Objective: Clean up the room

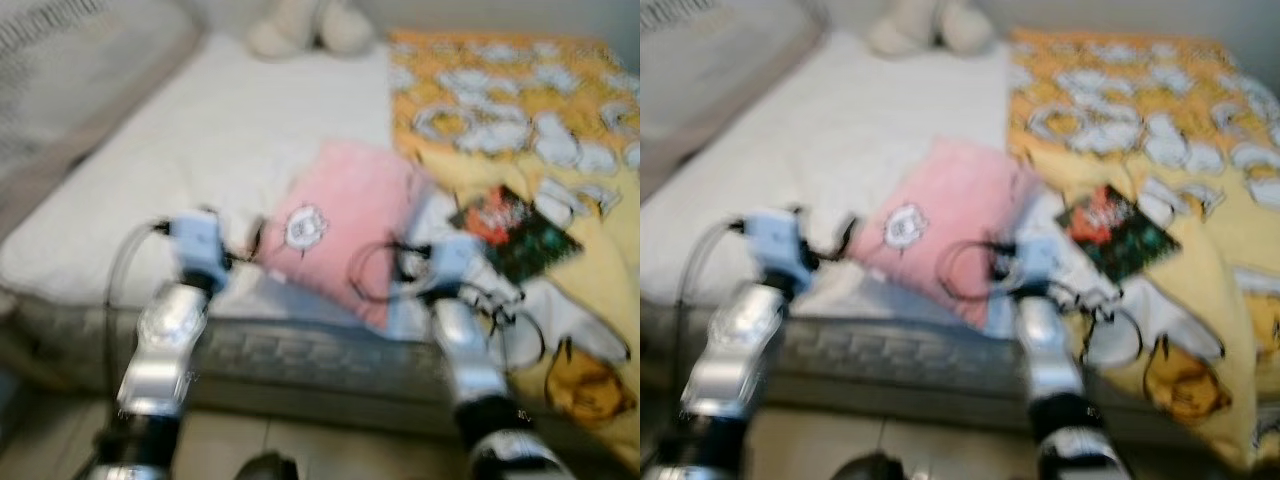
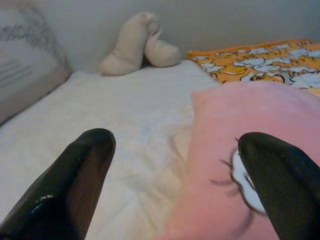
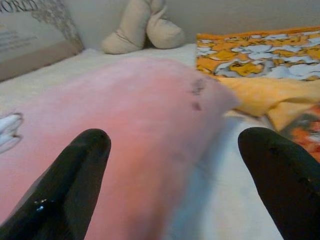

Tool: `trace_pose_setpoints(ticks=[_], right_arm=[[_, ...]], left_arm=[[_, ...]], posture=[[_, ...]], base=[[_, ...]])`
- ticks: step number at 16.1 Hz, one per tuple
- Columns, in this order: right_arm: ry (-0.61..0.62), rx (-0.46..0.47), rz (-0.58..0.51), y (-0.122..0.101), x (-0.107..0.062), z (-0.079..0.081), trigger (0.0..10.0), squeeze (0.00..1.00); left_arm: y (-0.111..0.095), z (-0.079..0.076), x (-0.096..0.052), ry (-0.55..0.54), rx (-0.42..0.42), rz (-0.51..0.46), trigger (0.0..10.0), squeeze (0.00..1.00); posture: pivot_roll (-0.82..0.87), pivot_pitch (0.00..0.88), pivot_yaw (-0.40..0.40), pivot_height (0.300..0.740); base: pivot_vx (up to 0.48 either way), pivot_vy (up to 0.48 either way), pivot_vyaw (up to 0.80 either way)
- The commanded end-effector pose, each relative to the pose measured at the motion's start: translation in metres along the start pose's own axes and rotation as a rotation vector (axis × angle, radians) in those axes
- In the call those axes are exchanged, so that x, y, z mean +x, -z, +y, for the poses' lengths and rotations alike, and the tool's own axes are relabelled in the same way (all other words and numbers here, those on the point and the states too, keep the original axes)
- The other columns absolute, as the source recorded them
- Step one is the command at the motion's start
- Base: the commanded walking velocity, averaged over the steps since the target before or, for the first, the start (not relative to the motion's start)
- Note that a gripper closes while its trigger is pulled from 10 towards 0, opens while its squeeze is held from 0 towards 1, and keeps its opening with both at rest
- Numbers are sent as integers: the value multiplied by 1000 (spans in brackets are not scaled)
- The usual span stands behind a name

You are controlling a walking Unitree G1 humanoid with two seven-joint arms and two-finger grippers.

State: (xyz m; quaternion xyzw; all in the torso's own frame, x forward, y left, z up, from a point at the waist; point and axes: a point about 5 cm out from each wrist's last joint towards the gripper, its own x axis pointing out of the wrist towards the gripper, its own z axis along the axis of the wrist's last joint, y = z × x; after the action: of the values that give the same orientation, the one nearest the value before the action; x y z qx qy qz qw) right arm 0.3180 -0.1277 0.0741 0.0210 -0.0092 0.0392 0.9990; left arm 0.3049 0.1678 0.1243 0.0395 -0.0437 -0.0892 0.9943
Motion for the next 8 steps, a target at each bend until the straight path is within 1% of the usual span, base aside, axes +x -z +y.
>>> trace_pose_setpoints(ticks=[1, 2, 4, 7, 8], right_arm=[[49, -13, -12, -1, -4, -16, 10000, 0], [51, -15, -15, -1, -4, -17, 10000, 0], [52, -22, -20, -2, -4, -17, 10000, 0], [53, -25, -24, -3, -4, -17, 10000, 0], [53, -27, -24, -3, -4, -17, 10000, 0]], left_arm=[[-5, -13, 5, 43, 24, -15, 10000, 0], [-5, -13, 7, 33, 57, -6, 10000, 0], [-5, -12, 10, 21, 66, 3, 10000, 0], [-6, -12, 11, 26, 62, -4, 10000, 0], [-7, -13, 10, 33, 45, -16, 10000, 0]], posture=[[-18, 0, 47, 706], [-19, 0, 47, 706], [-24, 0, 50, 706], [-25, 0, 49, 706], [-27, 0, 49, 706]], base=[[0, 409, 0], [0, 0, 0], [0, 0, 0], [0, 0, 0], [0, 0, 0]])
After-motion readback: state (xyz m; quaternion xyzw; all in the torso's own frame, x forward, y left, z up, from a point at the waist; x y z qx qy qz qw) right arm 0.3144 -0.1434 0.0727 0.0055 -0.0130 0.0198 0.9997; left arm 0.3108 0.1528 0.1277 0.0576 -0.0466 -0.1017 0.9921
